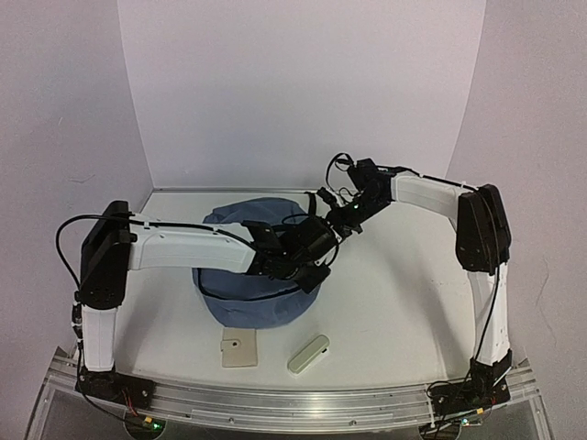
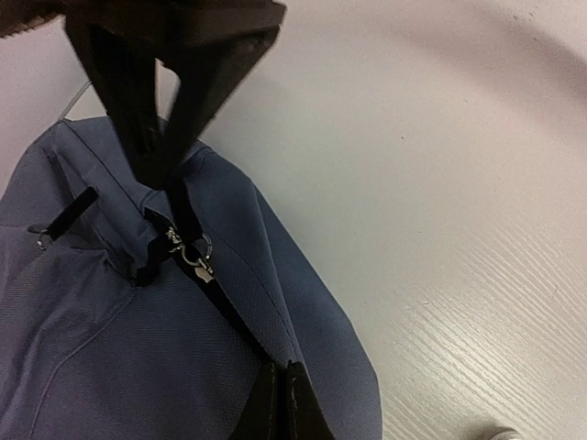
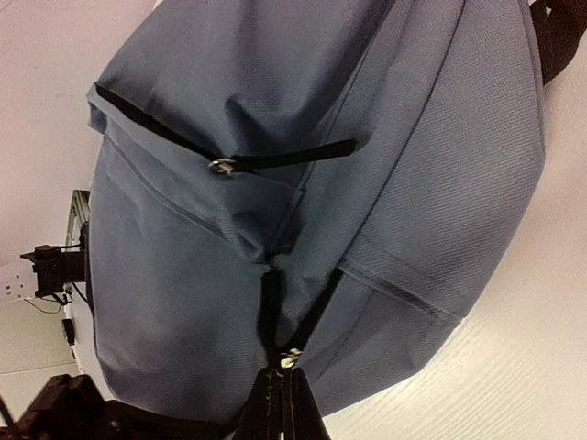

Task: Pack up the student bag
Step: Zip the student bag at the center of the board.

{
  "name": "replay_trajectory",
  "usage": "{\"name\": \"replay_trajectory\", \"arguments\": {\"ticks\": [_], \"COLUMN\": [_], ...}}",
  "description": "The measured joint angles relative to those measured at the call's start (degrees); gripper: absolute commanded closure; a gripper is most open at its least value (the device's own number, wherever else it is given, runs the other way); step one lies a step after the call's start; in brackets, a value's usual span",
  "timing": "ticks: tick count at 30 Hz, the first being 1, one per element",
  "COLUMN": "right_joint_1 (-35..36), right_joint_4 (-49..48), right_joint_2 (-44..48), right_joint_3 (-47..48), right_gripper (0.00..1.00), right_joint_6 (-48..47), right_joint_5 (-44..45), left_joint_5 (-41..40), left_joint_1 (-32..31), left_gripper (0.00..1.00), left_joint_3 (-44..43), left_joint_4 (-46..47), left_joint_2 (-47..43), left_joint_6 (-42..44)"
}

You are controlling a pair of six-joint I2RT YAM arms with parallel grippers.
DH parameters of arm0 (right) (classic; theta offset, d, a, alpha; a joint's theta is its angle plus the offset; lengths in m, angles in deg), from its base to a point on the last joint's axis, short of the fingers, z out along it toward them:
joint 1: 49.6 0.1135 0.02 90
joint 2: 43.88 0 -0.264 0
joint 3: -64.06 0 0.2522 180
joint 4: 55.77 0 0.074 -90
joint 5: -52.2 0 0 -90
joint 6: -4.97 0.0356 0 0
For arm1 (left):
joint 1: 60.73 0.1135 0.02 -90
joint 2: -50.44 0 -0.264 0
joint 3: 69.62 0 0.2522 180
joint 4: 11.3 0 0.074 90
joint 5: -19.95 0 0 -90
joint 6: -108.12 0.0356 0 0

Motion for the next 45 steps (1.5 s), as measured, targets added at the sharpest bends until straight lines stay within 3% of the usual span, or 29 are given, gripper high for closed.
{"name": "replay_trajectory", "arguments": {"ticks": [5, 16, 22, 30, 40, 41, 44, 45], "right_joint_1": [0.0, -1.0, -2.6, -2.5, -3.0, -3.0, -3.1, -3.3], "right_joint_4": [1.4, 4.2, 1.7, 0.6, 4.1, 4.2, 4.0, 3.9], "right_joint_2": [-4.1, -10.4, -8.8, -4.2, -10.6, -10.9, -10.9, -10.9], "right_joint_3": [3.1, 12.6, 8.0, 2.4, 13.2, 13.6, 13.7, 13.7], "right_gripper": [1.0, 1.0, 1.0, 1.0, 1.0, 1.0, 1.0, 1.0], "right_joint_6": [-1.6, -1.9, 0.5, 0.5, 1.2, 1.3, 1.4, 1.4], "right_joint_5": [0.3, 0.8, -3.5, -1.7, 1.1, 1.2, 1.8, 2.1], "left_joint_5": [0.6, 3.0, 4.3, 7.6, 7.6, 7.5, 7.4, 7.6], "left_joint_1": [0.9, 1.2, 1.1, 0.3, 1.3, 1.4, 1.5, 1.6], "left_gripper": [1.0, 1.0, 1.0, 1.0, 1.0, 0.99, 0.76, 0.75], "left_joint_3": [5.1, 10.3, 14.9, 20.6, 19.6, 19.1, 17.6, 16.9], "left_joint_4": [4.2, 10.8, 15.0, 19.2, 21.7, 21.6, 21.0, 20.6], "left_joint_2": [-4.9, -6.1, -8.0, -9.8, -10.0, -9.9, -9.0, -8.5], "left_joint_6": [1.6, 4.2, 5.1, 6.9, 7.8, 8.0, 8.4, 8.3]}}
